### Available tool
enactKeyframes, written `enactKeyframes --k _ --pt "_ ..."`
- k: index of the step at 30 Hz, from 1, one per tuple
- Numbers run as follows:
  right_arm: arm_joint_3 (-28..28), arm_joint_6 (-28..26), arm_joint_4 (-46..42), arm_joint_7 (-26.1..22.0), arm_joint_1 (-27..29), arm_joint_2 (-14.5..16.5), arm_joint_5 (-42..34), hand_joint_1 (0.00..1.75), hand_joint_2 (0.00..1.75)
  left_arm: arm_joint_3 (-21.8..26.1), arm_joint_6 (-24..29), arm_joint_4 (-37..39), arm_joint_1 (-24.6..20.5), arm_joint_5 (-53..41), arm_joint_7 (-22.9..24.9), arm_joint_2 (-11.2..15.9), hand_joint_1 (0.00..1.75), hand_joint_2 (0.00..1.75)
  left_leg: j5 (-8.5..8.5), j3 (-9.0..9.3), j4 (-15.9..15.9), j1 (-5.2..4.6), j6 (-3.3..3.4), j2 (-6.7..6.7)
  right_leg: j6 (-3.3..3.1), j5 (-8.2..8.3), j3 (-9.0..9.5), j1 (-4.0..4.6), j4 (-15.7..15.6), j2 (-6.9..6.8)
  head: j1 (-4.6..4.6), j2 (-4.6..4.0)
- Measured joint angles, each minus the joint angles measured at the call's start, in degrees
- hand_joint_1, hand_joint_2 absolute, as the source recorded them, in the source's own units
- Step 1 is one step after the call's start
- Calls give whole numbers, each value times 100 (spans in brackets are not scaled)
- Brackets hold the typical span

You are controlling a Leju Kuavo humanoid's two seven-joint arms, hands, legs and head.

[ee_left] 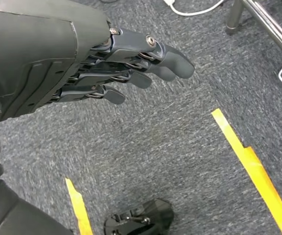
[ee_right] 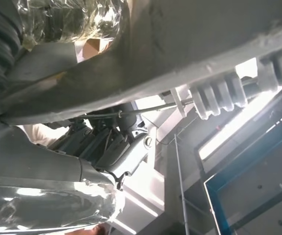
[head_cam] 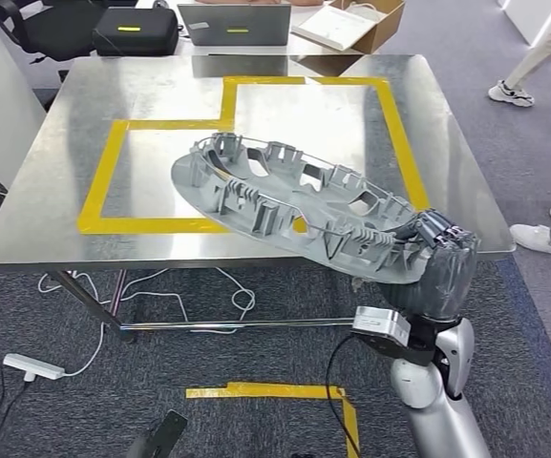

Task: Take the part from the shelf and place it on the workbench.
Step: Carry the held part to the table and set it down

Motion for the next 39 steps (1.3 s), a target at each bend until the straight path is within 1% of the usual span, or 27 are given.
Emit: enactKeyframes --k 1,2,3,4,5,8,10,11,13,14,15,16,18,19,20,23,25,26,28,29,30,31,33,34,36,37,39 --pt "0 -2 33 9 -7 0 21 175 175 -4 -5 0 4 -1 2 -1 0 175 -46 64 0 0 -10 -6 -5 249 46 -1 -239 -1 -1 0" --pt "1 -3 60 15 -20 0 42 175 175 -7 -7 0 4 -1 3 -3 0 175 -95 133 0 1 -24 -11 -20 534 176 0 -631 -6 -1 0" --pt "2 -4 91 21 -40 0 62 175 175 -10 -8 0 0 -1 7 -6 0 175 -141 190 -5 -6 -47 -15 -38 733 332 9 -995 -13 -3 -1" --pt "4 -7 120 31 -70 2 81 175 175 -13 -10 0 -7 -3 15 -9 0 175 -178 229 -6 -13 -74 -16 -66 829 485 21 -1309 -19 0 -1" --pt "4 -9 149 46 -98 6 107 175 175 -16 -11 0 -15 -8 27 -13 0 175 -198 251 -18 -18 -102 -15 -98 834 586 35 -1481 -23 -3 -1" --pt "-9 -34 221 101 -152 19 255 175 175 -37 -16 0 -28 -31 61 -22 0 175 -230 297 -75 -19 -192 -4 -193 749 705 37 -1614 -10 -24 0" --pt "-17 -54 264 116 -183 36 352 175 175 -50 -17 0 -39 -36 68 -24 0 175 -361 212 155 -15 -251 6 -257 726 770 4 -1663 -10 -41 0" --pt "-17 -60 292 122 -199 52 395 175 175 -52 -17 0 -42 -37 72 -23 0 175 -487 59 454 -3 -276 8 -285 709 801 -6 -1674 -16 -48 0" --pt "-17 -81 363 161 -225 81 491 175 175 -58 -24 0 -35 -39 78 -24 0 175 -744 -402 1230 15 -316 9 -316 657 855 -7 -1675 -21 -63 0" --pt "-17 -92 406 188 -230 91 550 175 175 -67 -30 0 -25 -42 81 -22 0 175 -764 -593 1491 22 -330 9 -315 628 891 -7 -1675 -19 -65 0" --pt "-19 -102 453 218 -236 95 610 175 175 -78 -37 0 -16 -44 81 -20 0 175 -668 -699 1564 26 -336 9 -310 596 933 -8 -1674 -17 -69 0" --pt "-20 -108 502 244 -244 101 663 175 175 -90 -42 0 -12 -47 82 -17 0 175 -460 -708 1430 30 -336 10 -301 561 983 -8 -1673 -13 -71 0" --pt "-20 -114 607 289 -285 127 762 175 175 -120 -45 0 -13 -55 85 -13 0 175 64 -516 765 30 -315 10 -267 489 1075 -3 -1670 -6 -69 0" --pt "-20 -121 661 304 -319 144 805 175 175 -132 -50 0 -18 -59 90 -13 0 175 206 -393 430 22 -293 11 -235 452 1103 7 -1666 5 -70 0" --pt "-19 -130 711 318 -357 162 849 175 175 -144 -56 0 -23 -64 96 -14 0 175 260 -310 204 11 -263 13 -198 427 1116 16 -1674 11 -68 0" --pt "-18 -150 829 362 -438 195 930 175 175 -169 -74 0 -25 -80 107 -21 0 175 175 -239 33 2 -139 10 -86 415 1119 23 -1650 9 -48 0" --pt "-14 -151 884 378 -472 207 949 175 175 -182 -82 0 -25 -85 107 -29 0 175 151 -179 14 17 -59 0 -35 311 1006 11 -1427 -3 -19 -1" --pt "-10 -152 909 378 -486 211 955 175 175 -185 -87 0 -29 -86 108 -33 0 175 135 -147 9 21 -28 -4 -13 197 844 5 -1149 -8 -7 -1" --pt "-2 -152 956 376 -503 216 960 175 175 -186 -96 0 -31 -86 108 -35 0 175 82 -103 11 12 9 -5 19 -61 379 2 -391 -9 11 0" --pt "-2 -152 980 379 -501 216 960 175 175 -186 -100 0 -25 -86 108 -36 0 175 50 -73 13 6 14 -7 27 -128 158 2 -102 -10 10 0" --pt "-2 -152 1005 381 -498 216 962 175 175 -186 -102 0 -17 -86 108 -36 0 175 13 -32 14 2 13 -11 24 -99 16 2 5 -10 13 0" --pt "-3 -152 1031 384 -497 216 968 175 175 -186 -102 0 -11 -86 108 -36 0 175 -32 25 15 -1 8 -16 12 45 -20 3 -103 -10 14 0" --pt "-3 -156 1074 387 -503 218 1001 175 175 -187 -103 1 -10 -86 108 -42 0 175 -137 165 11 -6 -14 -25 -43 578 162 8 -809 -14 15 0" --pt "0 -160 1099 397 -514 219 1037 175 175 -188 -105 1 -17 -86 109 -46 0 175 -187 225 9 -9 -37 -29 -72 741 276 23 -1168 -23 13 0" --pt "4 -179 1154 437 -553 228 1153 175 175 -190 -113 2 -29 -86 114 -51 0 175 -253 290 6 -14 -104 -28 -140 855 433 55 -1530 -34 23 0" --pt "4 -190 1195 477 -578 234 1242 175 175 -193 -115 2 -34 -87 118 -54 0 175 -261 317 6 -16 -140 -25 -175 807 475 69 -1557 -34 28 0" --pt "2 -215 1278 568 -620 250 1430 175 175 -207 -116 2 -43 -88 122 -57 0 175 -254 323 99 -15 -190 -16 -241 834 579 52 -1598 -23 31 0"
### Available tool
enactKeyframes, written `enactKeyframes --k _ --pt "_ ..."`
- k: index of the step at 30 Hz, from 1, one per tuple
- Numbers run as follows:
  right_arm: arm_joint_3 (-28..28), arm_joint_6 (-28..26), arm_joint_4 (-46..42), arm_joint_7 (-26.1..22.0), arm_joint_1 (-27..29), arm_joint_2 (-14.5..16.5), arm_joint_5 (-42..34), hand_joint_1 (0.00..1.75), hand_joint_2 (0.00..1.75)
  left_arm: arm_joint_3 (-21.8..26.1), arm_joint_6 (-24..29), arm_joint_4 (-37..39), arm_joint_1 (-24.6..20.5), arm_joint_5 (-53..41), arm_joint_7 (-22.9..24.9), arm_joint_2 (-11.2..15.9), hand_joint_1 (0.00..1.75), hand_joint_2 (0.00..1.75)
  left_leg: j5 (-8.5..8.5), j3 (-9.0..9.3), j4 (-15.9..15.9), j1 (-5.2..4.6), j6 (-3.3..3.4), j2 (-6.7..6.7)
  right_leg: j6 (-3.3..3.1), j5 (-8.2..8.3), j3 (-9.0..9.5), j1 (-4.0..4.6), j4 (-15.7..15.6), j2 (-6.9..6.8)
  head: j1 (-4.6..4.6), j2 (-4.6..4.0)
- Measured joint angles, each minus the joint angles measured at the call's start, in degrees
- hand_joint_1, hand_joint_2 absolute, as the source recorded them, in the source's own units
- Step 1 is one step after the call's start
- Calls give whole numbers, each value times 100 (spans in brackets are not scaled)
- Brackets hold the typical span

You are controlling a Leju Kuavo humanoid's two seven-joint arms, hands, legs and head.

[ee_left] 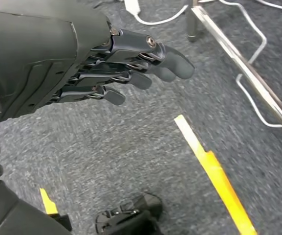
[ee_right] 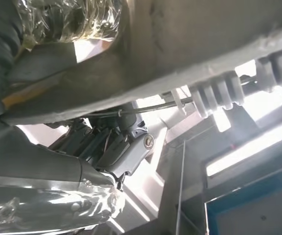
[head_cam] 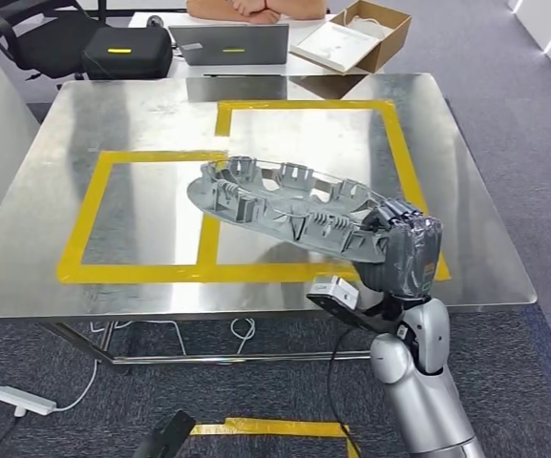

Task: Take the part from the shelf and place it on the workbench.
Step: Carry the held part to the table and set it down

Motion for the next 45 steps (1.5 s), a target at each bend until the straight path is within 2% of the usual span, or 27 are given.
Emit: enactKeyframes --k 2,4,6,7,8,10,11,12,15,17,20,21,22,23,25,27,30,32,33,35,36,37,38,40,41,43,45 --pt "-1 -22 97 72 -59 24 164 175 175 -27 0 0 -22 -1 5 -2 0 175 -61 -211 417 11 -53 4 -53 -43 97 -27 -26 2 -8 0" --pt "-1 -36 203 125 -125 50 281 175 175 -56 0 0 -33 1 15 -3 0 175 -310 -637 1081 31 -111 6 -89 -112 164 -30 -31 4 -12 0" --pt "-1 -45 330 185 -164 60 361 175 175 -73 -1 0 -20 5 24 1 0 175 -510 -992 1455 42 -142 7 -92 -195 255 -29 -28 15 -10 0" --pt "-2 -50 400 215 -175 61 387 175 175 -78 -1 0 -13 9 26 3 0 175 -458 -1058 1401 42 -145 7 -88 -243 318 -29 -27 20 -11 0" --pt "-3 -53 465 239 -182 63 404 175 175 -80 -1 0 -9 14 27 5 0 175 -268 -1040 1175 42 -139 8 -81 -293 391 -29 -26 24 -10 0" --pt "-4 -61 577 264 -201 69 416 175 175 -84 -1 1 -4 31 32 7 0 175 309 -897 494 33 -107 8 -48 -402 537 -25 -25 29 -7 0" --pt "-5 -76 628 267 -218 73 416 175 175 -85 -1 1 -3 38 38 7 0 175 491 -833 226 24 -80 13 -20 -450 580 -20 -24 33 -7 0" --pt "-5 -92 670 271 -239 78 417 175 175 -86 -1 1 -2 45 45 7 0 175 598 -802 67 12 -49 15 15 -488 603 -16 -32 39 -5 0" --pt "-9 -123 748 298 -285 93 417 175 175 -93 35 0 -5 55 75 3 0 175 610 -737 -33 6 55 21 122 -522 629 -14 1 47 -4 0" --pt "-7 -125 784 306 -314 97 414 175 175 -96 122 0 -24 64 128 -3 0 175 601 -664 -62 30 113 19 170 -622 472 -18 317 38 24 0" --pt "-2 -125 843 311 -340 98 412 175 175 -98 207 0 -40 70 184 -19 0 175 547 -632 -67 29 168 16 234 -1002 -219 -30 1377 32 45 0" --pt "-3 -125 866 317 -336 98 412 175 175 -99 211 0 -37 71 189 -22 0 175 523 -620 -66 26 175 11 245 -1067 -409 -31 1583 32 43 0" --pt "-4 -125 889 323 -332 98 412 175 175 -102 214 0 -34 71 199 -24 0 175 497 -599 -64 24 173 3 247 -1008 -505 -31 1585 31 46 0" --pt "-5 -125 909 327 -327 98 413 175 175 -107 215 0 -32 70 215 -26 0 175 469 -567 -63 24 166 -4 239 -816 -495 -31 1380 30 46 0" --pt "-5 -125 936 324 -323 98 413 175 175 -119 223 0 -31 68 249 -33 0 175 405 -483 -62 22 136 -13 199 -269 -273 -25 640 23 43 0" --pt "-4 -125 949 318 -323 98 412 175 175 -123 243 0 -36 67 270 -39 0 175 358 -447 -62 12 82 -14 130 -55 -86 1 112 10 42 0" --pt "-20 -127 960 323 -301 101 412 175 175 -125 273 0 -31 66 277 -42 0 175 327 -426 -23 3 -29 -11 12 -44 22 9 -2 9 31 0" --pt "-34 -127 962 309 -287 110 412 175 175 -127 293 0 -36 66 278 -41 0 175 190 -480 177 9 -84 -4 -36 -47 82 -19 -21 8 12 0" --pt "-39 -127 962 296 -281 117 412 175 175 -128 300 0 -40 68 278 -38 0 175 39 -597 433 18 -108 0 -53 -51 105 -31 -26 7 1 0" --pt "-52 -127 962 272 -265 128 412 175 175 -129 303 0 -35 72 278 -33 0 175 -299 -960 1145 33 -153 4 -78 -72 117 -30 -22 8 -20 0" --pt "-59 -127 962 264 -249 128 412 175 175 -129 302 0 -26 73 278 -29 0 175 -389 -1119 1411 37 -169 5 -83 -82 121 -28 -20 10 -17 0" --pt "-67 -127 963 258 -231 128 412 175 175 -129 301 0 -16 73 278 -27 0 175 -373 -1200 1508 37 -175 5 -84 -93 128 -27 -17 13 -20 0" --pt "-74 -127 963 254 -213 128 412 175 175 -130 299 0 -10 74 278 -25 0 175 -237 -1181 1391 37 -167 5 -81 -105 142 -27 -13 18 -19 0" --pt "-89 -127 963 248 -196 129 415 175 175 -131 292 0 -10 74 278 -23 0 175 237 -921 710 33 -122 5 -63 -135 179 -27 -9 26 -19 0" --pt "-98 -127 963 245 -194 130 425 175 175 -132 286 0 -15 75 277 -22 0 175 388 -787 347 23 -97 6 -47 -147 188 -22 -2 30 -18 0" --pt "-136 -131 961 249 -197 132 506 175 175 -139 265 0 -20 83 275 -19 0 175 489 -667 -7 -3 -41 8 0 -160 166 -12 8 33 -16 0" --pt "-187 -134 960 267 -199 136 691 175 175 -159 223 0 -12 92 270 -15 0 175 500 -654 -45 -8 20 9 62 -176 145 -10 10 33 -17 0"
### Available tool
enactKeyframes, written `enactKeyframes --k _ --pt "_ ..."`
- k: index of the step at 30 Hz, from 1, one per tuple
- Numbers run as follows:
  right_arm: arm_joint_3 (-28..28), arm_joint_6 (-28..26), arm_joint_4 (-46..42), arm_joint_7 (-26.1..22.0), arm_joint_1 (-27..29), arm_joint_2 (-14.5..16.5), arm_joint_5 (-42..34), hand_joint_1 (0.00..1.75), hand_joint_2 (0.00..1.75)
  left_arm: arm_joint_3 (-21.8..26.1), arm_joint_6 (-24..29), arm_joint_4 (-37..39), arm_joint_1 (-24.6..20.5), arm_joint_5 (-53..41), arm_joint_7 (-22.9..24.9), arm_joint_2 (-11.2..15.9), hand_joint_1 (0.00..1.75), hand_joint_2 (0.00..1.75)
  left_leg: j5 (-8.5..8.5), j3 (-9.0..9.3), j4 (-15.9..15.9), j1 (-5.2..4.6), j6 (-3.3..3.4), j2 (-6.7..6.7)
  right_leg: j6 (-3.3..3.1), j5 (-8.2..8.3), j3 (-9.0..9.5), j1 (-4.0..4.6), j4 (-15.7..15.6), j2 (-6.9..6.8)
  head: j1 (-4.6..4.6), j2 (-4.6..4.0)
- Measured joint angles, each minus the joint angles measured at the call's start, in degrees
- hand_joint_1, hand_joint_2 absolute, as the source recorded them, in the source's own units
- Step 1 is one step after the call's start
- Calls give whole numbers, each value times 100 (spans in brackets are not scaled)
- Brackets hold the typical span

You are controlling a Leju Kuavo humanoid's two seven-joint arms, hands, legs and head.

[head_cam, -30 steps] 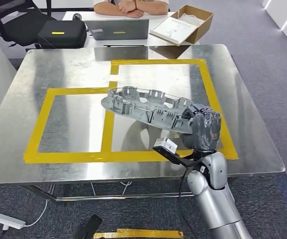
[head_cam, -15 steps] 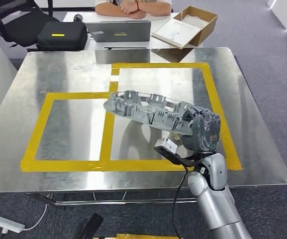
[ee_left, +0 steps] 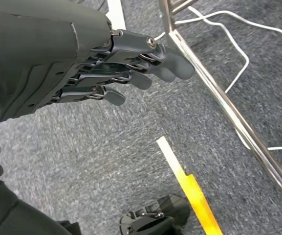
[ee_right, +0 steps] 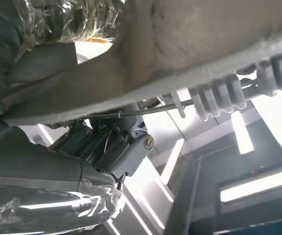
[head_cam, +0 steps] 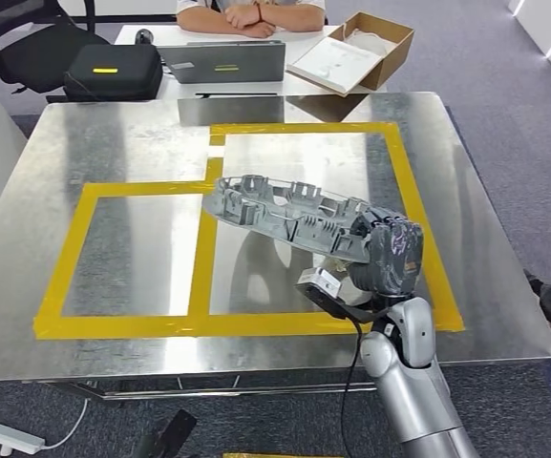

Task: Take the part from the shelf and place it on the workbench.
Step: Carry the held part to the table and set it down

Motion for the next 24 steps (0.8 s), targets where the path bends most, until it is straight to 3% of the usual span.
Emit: enactKeyframes --k 2,5,6,7,8,9,11,13,17,19,21,22,23,24 --pt "-50 -1 0 28 -8 3 166 175 175 -34 -34 0 -4 3 -7 -2 0 175 27 25 -34 23 60 2 65 -125 -85 -5 160 -8 21 0" --pt "-110 -2 3 52 -12 6 226 175 175 -65 -43 0 -26 3 -10 -8 0 175 21 39 -47 33 121 3 140 -600 -587 -25 1165 -13 57 0" --pt "-126 -2 5 55 -7 5 229 175 175 -66 -44 0 -25 4 -10 -8 0 175 17 40 -46 31 125 3 156 -707 -763 -30 1501 -13 55 0" --pt "-139 -2 9 60 0 5 230 175 175 -67 -44 0 -22 4 -10 -8 0 175 13 42 -45 30 128 2 165 -713 -862 -34 1666 -14 57 0" --pt "-149 -2 12 63 3 5 232 175 175 -67 -44 0 -21 5 -10 -7 0 175 9 47 -43 30 126 0 166 -604 -845 -38 1593 -15 57 0" --pt "-156 -2 14 65 3 5 234 175 175 -67 -44 0 -21 5 -10 -8 0 175 2 58 -41 31 118 -4 160 -409 -712 -42 1296 -18 57 0" --pt "-158 -2 14 65 -7 8 243 175 175 -68 -44 0 -24 4 -10 -10 0 175 -22 75 -33 18 82 -11 132 -55 -296 -41 471 -33 56 0" --pt "-159 -2 14 72 -15 13 308 175 175 -69 -45 0 -25 3 -10 -10 0 175 -29 69 -21 -2 29 -13 88 38 -58 -30 50 -36 49 0" --pt "-188 -2 16 222 -32 35 728 175 175 -73 -68 0 -27 3 -13 -9 0 175 -123 36 86 10 -89 -7 -50 39 -18 -35 7 -23 29 0" --pt "-221 -2 37 435 -58 60 1133 175 175 -85 -113 0 -31 4 -13 -6 0 175 -421 -176 573 26 -144 0 -104 43 1 -50 -10 -30 -1 0" --pt "-256 -2 115 713 -88 72 1551 175 175 -106 -156 0 -19 10 -12 -2 0 175 -738 -516 1297 37 -173 3 -123 37 3 -45 -7 -33 -13 0" --pt "-270 -2 183 878 -110 72 1720 175 175 -121 -170 0 -9 16 -11 2 0 175 -784 -621 1517 38 -177 4 -125 35 4 -42 -5 -32 -14 0" --pt "-274 -2 263 1053 -142 68 1841 175 175 -138 -187 0 -2 23 -11 6 0 175 -718 -630 1537 38 -172 4 -125 35 8 -40 -3 -28 -14 0" --pt "-264 -2 351 1245 -182 59 1923 175 175 -158 -205 0 -1 32 -10 11 0 175 -557 -537 1344 37 -158 4 -123 33 14 -38 -1 -24 -14 0"
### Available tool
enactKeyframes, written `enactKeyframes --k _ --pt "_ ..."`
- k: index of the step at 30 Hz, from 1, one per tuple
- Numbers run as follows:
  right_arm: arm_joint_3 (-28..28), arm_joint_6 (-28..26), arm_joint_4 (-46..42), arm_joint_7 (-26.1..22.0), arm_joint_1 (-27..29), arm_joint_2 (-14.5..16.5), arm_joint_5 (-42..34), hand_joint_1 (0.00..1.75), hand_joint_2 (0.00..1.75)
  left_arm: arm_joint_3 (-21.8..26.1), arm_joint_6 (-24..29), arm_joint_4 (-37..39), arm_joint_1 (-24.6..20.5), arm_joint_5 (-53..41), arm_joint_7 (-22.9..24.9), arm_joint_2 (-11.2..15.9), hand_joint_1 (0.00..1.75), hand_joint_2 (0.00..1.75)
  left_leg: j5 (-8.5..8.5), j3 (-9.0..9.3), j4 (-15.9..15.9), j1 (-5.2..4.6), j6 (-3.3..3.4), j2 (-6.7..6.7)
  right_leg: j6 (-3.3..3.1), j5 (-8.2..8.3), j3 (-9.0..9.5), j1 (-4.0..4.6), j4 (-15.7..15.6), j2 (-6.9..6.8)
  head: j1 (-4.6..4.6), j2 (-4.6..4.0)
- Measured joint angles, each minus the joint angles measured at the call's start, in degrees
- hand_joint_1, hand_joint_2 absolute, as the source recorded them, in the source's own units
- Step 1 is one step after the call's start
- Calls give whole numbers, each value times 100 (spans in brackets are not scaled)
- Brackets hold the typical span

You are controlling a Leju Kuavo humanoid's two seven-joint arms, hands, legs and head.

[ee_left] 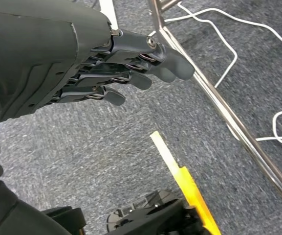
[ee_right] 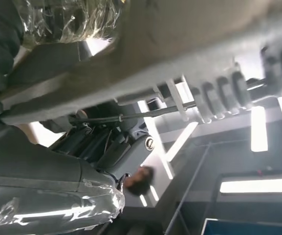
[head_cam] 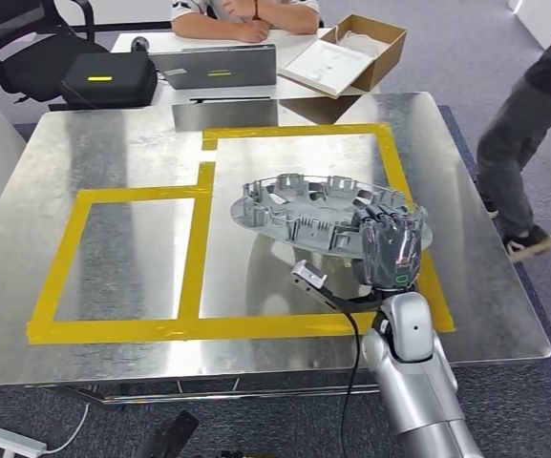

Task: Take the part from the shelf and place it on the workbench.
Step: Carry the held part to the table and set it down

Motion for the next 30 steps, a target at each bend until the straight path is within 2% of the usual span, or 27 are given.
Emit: enactKeyframes --k 2,3,4,7,9,12,13,14,15,17,18,19,21,22,24,25,27,28,29,30 --pt "59 0 183 358 -111 -33 70 175 175 -42 -44 0 -8 21 -1 11 0 175 374 362 -726 -9 47 0 16 -7 11 12 6 9 1 0" --pt "109 0 277 522 -176 -59 85 175 175 -58 -76 0 -16 30 -1 16 0 175 470 517 -1044 -16 72 1 34 -10 6 23 13 14 3 0" --pt "171 0 382 688 -245 -91 93 175 175 -72 -107 0 -21 35 5 20 0 131 504 610 -1243 -25 92 2 58 -10 -2 32 17 16 7 0" --pt "457 9 750 1279 -459 -208 106 175 175 -96 -138 0 -19 44 44 24 0 0 494 643 -1355 -29 161 5 148 -9 -34 30 14 13 9 0" --pt "769 40 1081 1666 -686 -278 114 175 175 -108 -114 0 -28 55 79 17 0 0 522 656 -1387 -6 221 15 204 -155 -149 24 225 6 33 0" --pt "1451 205 1779 2036 -1063 -357 118 175 175 -162 -52 0 -53 61 154 4 0 0 533 659 -1397 3 260 38 261 -629 -638 9 1261 2 70 0" --pt "1676 289 2005 2082 -1128 -372 117 175 175 -181 -34 0 -54 61 180 1 0 0 532 660 -1396 3 264 41 271 -703 -771 3 1535 1 68 0" --pt "1857 368 2193 2077 -1163 -381 117 175 175 -195 -20 0 -53 59 199 -1 0 0 530 662 -1395 3 267 35 278 -678 -816 -4 1622 0 71 0" --pt "2018 447 2373 2049 -1188 -384 116 175 175 -208 -12 0 -53 57 216 -5 0 0 528 665 -1393 4 266 25 279 -550 -750 -13 1480 -4 72 0" --pt "2275 588 2695 1958 -1261 -376 116 165 175 -233 7 0 -56 53 228 -16 0 0 519 669 -1387 3 244 -1 270 -187 -394 -26 755 -17 72 0" --pt "2377 660 2840 1906 -1310 -359 116 136 175 -246 16 0 -58 52 231 -21 0 0 512 662 -1373 -9 220 -11 255 -73 -203 -25 389 -20 72 0" --pt "2451 736 2972 1848 -1356 -335 115 96 175 -258 27 0 -59 51 234 -22 0 0 512 650 -1364 -20 189 -16 236 -26 -81 -21 159 -19 64 0" --pt "2528 893 3201 1701 -1404 -274 109 24 175 -283 50 0 -57 52 246 -22 0 0 520 630 -1354 -28 129 -14 179 -44 -7 1 38 -3 56 0" --pt "2538 962 3291 1615 -1405 -245 105 11 175 -298 62 0 -56 56 258 -22 0 0 511 627 -1354 -18 99 -10 144 -36 -6 -3 39 1 54 0" --pt "2541 1060 3425 1442 -1417 -185 101 5 175 -322 77 0 -56 68 278 -21 0 0 371 567 -1187 -3 41 -4 67 -24 10 -17 20 4 39 0" --pt "2541 1083 3470 1368 -1427 -156 102 3 175 -330 80 0 -56 76 285 -19 0 0 224 465 -951 1 14 -1 35 -21 20 -27 10 3 25 0" --pt "2541 1095 3552 1270 -1438 -119 103 0 175 -334 80 0 -48 89 294 -15 0 0 -122 123 -218 6 -19 2 2 -30 26 -21 12 4 -1 0" --pt "2541 1094 3586 1242 -1435 -110 103 0 175 -334 80 0 -39 94 299 -12 0 0 -232 -32 94 7 -27 3 -3 -33 29 -17 13 4 1 0" --pt "2541 1088 3611 1229 -1432 -107 103 0 175 -334 81 0 -29 96 301 -9 0 0 -264 -130 280 7 -29 3 -6 -36 32 -14 14 5 1 0" --pt "2540 1077 3628 1220 -1430 -103 103 0 175 -334 83 0 -20 98 302 -7 0 0 -214 -155 311 7 -25 3 -6 -38 36 -12 14 9 0 0"
